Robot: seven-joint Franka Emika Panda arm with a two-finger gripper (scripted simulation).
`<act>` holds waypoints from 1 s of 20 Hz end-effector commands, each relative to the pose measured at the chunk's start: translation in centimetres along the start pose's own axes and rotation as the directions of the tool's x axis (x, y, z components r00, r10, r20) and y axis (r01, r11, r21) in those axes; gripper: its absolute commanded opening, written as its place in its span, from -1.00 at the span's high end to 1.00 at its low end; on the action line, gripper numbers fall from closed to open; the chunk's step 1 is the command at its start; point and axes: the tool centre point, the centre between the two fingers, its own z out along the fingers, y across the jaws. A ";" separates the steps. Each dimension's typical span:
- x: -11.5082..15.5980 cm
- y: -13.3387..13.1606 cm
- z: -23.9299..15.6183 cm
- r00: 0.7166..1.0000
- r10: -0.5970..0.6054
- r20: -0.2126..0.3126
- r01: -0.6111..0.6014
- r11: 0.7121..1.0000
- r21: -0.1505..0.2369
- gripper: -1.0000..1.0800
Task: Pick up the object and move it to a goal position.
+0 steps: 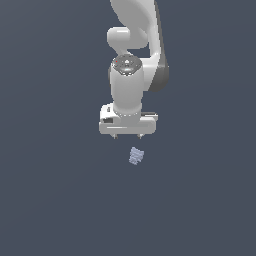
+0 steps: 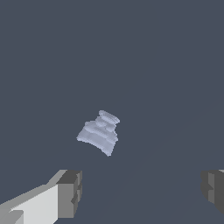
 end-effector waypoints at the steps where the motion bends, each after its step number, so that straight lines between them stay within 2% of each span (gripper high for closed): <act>1: 0.0 0.0 0.0 1.000 0.000 0.000 0.000 1.000 0.000 -0.92; 10: 0.1 2.4 0.0 0.998 0.059 -0.016 -0.060 0.998 -0.019 -0.92; 20: 0.2 2.1 0.4 1.000 0.009 -0.013 -0.010 1.000 -0.020 -0.92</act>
